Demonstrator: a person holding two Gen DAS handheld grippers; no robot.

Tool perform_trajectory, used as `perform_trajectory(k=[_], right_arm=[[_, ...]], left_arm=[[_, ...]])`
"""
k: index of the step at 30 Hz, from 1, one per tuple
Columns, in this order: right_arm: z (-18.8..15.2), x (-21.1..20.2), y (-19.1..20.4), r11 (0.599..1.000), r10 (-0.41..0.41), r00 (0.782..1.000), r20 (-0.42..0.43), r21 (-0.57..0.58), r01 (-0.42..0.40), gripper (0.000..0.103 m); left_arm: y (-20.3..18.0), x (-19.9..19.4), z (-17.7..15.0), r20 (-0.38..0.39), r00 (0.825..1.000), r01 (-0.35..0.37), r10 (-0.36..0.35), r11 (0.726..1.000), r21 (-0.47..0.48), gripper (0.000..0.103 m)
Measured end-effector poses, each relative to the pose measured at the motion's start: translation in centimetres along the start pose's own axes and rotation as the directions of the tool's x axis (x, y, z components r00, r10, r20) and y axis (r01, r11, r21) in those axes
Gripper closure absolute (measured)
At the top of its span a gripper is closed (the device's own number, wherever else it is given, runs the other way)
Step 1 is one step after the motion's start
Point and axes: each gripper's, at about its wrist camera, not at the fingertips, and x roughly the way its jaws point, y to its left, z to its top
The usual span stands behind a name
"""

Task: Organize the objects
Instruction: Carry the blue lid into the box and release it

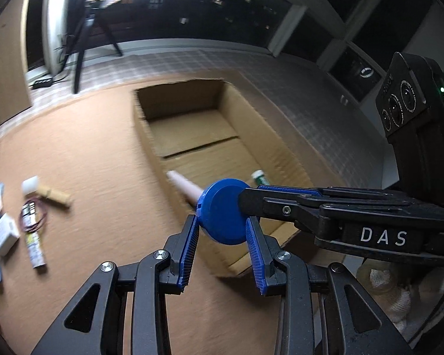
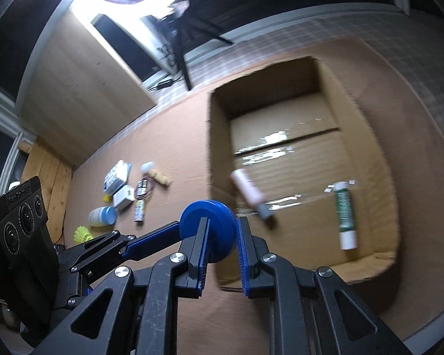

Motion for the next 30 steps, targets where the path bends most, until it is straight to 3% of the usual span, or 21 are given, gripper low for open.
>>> perform_trajectory(k=[7, 16, 18, 20, 22, 30], right_arm=[[-0.5, -0.3, -3.2, 0.999, -0.016, 1.0, -0.003, 0.052, 0.017, 0.086], [-0.7, -0.6, -4.2, 0.998, -0.023, 1.0, -0.001, 0.058, 0.023, 0.087], [-0.7, -0.6, -4.1, 0.998, -0.027, 1.0, 0.002, 0.053, 0.027, 0.086], [-0.7, -0.8, -4.0, 0.997, -0.046, 0.999, 0.013, 0.06, 0.045, 0.077], [-0.6, -1.1, -4.0, 0.995, -0.07, 0.997, 0.037, 0.071, 0.067, 0.054], [-0.6, -1.5, -3.2, 0.996, -0.078, 0.995, 0.056, 0.053, 0.075, 0.054]], left_arm=[[-2.6, 2.5, 0.1, -0.033, 0.999, 0.006, -0.005, 0.999, 0.031, 0.068], [-3.4, 3.3, 0.0, -0.049, 0.999, 0.001, 0.002, 0.999, 0.05, 0.068], [-3.3, 3.3, 0.0, -0.053, 0.999, -0.005, 0.008, 0.999, 0.049, 0.061], [-3.2, 3.3, 0.0, -0.052, 0.998, -0.029, 0.031, 0.998, 0.055, 0.039], [-3.1, 3.0, -0.1, -0.042, 0.998, -0.038, 0.041, 0.998, 0.058, 0.037], [-2.2, 1.2, -0.8, -0.026, 0.999, -0.043, 0.044, 0.999, 0.03, 0.037]])
